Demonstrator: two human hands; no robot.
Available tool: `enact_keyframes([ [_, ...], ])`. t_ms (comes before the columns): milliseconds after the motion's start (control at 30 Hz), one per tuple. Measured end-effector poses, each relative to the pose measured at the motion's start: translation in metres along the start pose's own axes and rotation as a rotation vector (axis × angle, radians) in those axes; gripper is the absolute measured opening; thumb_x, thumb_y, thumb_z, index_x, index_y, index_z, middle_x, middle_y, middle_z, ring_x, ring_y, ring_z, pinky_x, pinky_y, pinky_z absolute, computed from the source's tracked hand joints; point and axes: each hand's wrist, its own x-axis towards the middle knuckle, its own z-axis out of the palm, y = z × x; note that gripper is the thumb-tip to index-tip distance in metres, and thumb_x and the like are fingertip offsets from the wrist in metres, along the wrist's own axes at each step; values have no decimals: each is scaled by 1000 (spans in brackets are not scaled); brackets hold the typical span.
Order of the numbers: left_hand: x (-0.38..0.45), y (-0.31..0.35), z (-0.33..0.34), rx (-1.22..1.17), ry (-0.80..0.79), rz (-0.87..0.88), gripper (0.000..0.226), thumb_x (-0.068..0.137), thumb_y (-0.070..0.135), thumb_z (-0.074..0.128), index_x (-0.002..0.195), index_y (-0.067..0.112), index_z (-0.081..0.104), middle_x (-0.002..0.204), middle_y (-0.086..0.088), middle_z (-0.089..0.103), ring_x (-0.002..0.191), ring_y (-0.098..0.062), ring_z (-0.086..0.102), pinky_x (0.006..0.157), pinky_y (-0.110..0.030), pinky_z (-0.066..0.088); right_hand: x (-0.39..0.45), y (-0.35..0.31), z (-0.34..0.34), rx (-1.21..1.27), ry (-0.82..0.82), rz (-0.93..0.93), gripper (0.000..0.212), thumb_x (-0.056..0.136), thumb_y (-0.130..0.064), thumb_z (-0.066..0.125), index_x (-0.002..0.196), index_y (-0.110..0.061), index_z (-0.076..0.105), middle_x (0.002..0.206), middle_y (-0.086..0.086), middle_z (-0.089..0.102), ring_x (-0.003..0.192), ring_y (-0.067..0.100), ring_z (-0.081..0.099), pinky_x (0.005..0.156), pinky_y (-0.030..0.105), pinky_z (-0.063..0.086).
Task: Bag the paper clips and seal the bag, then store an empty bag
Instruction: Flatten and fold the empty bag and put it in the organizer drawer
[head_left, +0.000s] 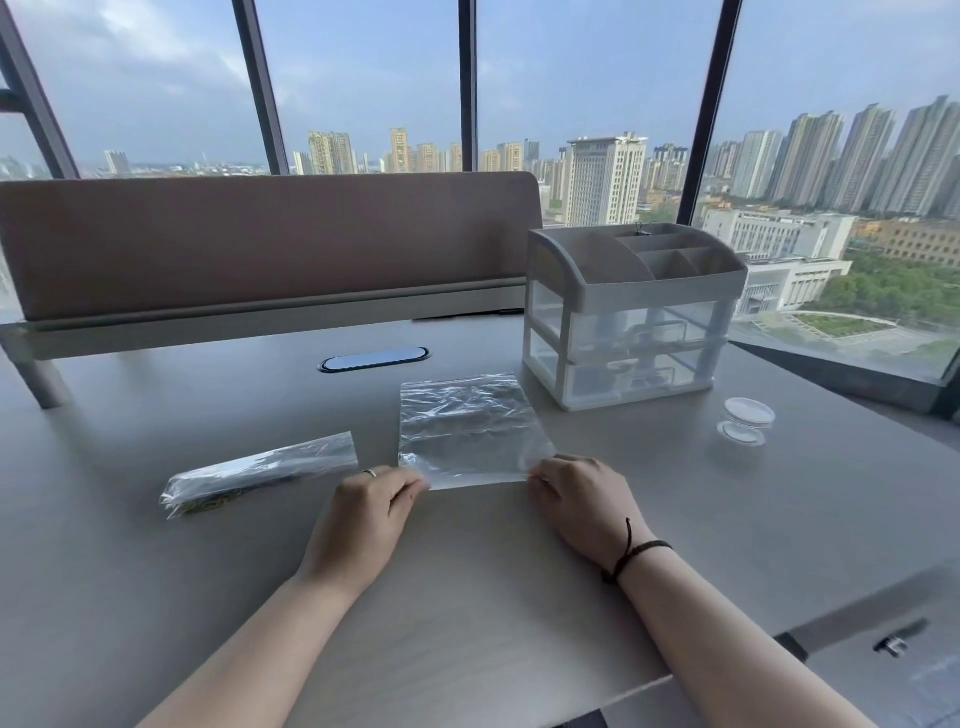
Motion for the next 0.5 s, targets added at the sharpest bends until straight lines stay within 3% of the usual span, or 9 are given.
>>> enact_keyframes([
  [133,-16,4,-16,-33,-5,3,11,85,22,69,87,16,79,72,5,75,63,-7,66,63,-25,50,-16,-1,-10,48,15,2,19,92,-37,52,90,-24,66,91,-4,70,87,26,63,64,34,46],
  [267,-30,13,-35,-78,1,-9,13,83,21,70,87,15,80,74,8,77,65,0,66,65,-23,51,-34,-2,-16,177,34,41,19,89,-40,59,85,-23,67,72,0,69,75,28,63,64,35,50],
  [333,-39,20,-46,-121,-7,-13,13,82,20,71,87,14,81,74,11,76,69,3,68,65,-18,51,-44,-4,-22,284,35,67,15,86,-40,65,82,-27,71,65,-7,66,70,20,65,66,33,50],
  [400,-48,29,-58,-150,-27,-6,13,82,21,71,88,15,81,73,20,72,70,9,66,65,-14,50,-53,-6,-32,400,-18,76,11,85,-35,70,76,-30,74,68,-12,72,68,11,66,69,34,52],
  [500,-61,41,-79,-193,-64,0,9,83,21,74,88,19,81,65,24,69,62,4,66,62,-11,49,-67,-13,-55,609,-142,129,11,82,-30,76,72,-27,77,70,1,76,64,16,63,68,41,54],
])
